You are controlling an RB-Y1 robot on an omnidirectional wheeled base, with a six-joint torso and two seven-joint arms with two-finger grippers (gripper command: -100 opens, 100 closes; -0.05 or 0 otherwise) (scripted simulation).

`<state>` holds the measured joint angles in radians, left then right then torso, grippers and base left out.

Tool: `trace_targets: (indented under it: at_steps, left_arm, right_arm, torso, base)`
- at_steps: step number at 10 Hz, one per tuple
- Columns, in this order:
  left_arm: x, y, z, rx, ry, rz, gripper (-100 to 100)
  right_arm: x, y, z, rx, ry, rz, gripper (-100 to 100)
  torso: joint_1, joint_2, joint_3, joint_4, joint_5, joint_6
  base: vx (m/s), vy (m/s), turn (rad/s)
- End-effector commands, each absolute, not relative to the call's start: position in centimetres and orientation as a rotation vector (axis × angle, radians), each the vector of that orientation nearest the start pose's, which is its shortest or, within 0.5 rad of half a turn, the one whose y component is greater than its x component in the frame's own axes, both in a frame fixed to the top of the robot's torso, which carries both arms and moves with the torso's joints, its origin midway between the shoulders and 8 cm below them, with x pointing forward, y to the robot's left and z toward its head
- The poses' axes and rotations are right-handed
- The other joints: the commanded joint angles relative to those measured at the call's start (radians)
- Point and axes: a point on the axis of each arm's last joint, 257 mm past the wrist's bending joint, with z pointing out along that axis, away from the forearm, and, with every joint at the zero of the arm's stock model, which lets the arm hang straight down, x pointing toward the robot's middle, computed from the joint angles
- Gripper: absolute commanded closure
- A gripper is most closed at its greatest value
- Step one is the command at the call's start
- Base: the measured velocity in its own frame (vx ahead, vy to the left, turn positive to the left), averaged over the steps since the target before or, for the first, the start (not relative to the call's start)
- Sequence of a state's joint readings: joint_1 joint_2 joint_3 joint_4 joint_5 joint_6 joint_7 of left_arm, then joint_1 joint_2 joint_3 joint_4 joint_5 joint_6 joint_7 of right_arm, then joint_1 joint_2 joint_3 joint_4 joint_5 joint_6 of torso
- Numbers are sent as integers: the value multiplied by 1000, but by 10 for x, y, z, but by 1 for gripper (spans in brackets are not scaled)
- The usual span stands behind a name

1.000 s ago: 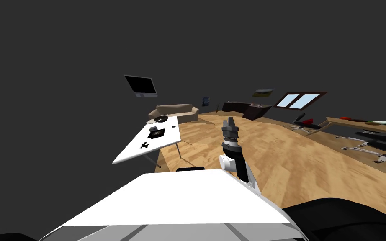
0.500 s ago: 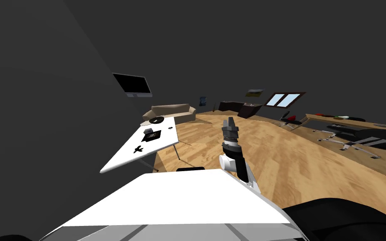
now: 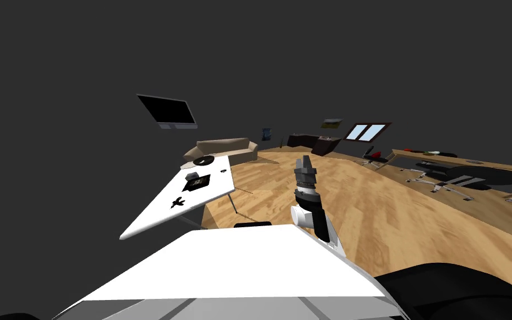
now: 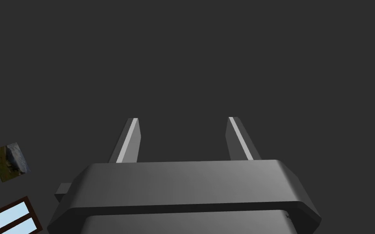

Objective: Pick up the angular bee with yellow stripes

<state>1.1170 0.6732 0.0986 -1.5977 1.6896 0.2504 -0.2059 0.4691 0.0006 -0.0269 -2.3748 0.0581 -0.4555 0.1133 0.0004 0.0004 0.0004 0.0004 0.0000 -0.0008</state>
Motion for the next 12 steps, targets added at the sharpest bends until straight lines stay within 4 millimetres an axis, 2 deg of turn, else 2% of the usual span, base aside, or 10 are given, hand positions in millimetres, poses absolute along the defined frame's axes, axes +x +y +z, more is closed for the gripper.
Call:
trace_targets:
  at_steps: [1,4,5,7,8,10,11,12]
  left_arm:
    - [-43,510,-462,-2771,739,-488,-100]
    - [-39,509,-460,-2795,661,-524,-100]
    - [-72,515,-459,-2843,667,-439,-100]
    - [-68,514,-457,-2861,596,-473,-100]
    - [-99,520,-453,-2903,600,-391,-100]
    - [-94,519,-452,-2918,527,-426,-100]
    - [-123,525,-446,-2955,529,-347,-100]
    - [-120,525,-445,-2960,495,-364,-100]
  right_arm:
    - [332,-274,67,517,610,1156,0]
    - [332,-274,67,517,610,1156,0]
    - [332,-274,67,517,610,1156,0]
    - [332,-274,67,517,610,1156,0]
    - [332,-274,67,517,610,1156,0]
    - [332,-274,67,517,610,1156,0]
    - [332,-274,67,517,610,1156,0]
    - [332,-274,67,517,610,1157,0]
  torso:
    - [0,0,0,0,0,0]
    - [0,-1,-1,0,0,0]
    - [0,-1,0,0,0,0]
    - [1,-2,-1,0,0,0]
    - [1,-1,-1,0,0,0]
    - [1,-2,-1,0,0,0]
    - [0,-1,-1,0,0,0]
    - [1,-2,-1,0,0,1]
  base:
    - [24,-6,-302]
    - [17,3,-33]
    - [25,-8,-294]
    - [25,6,-66]
    - [29,1,-241]
    - [25,8,-75]
    - [28,0,-268]
    - [29,11,-154]
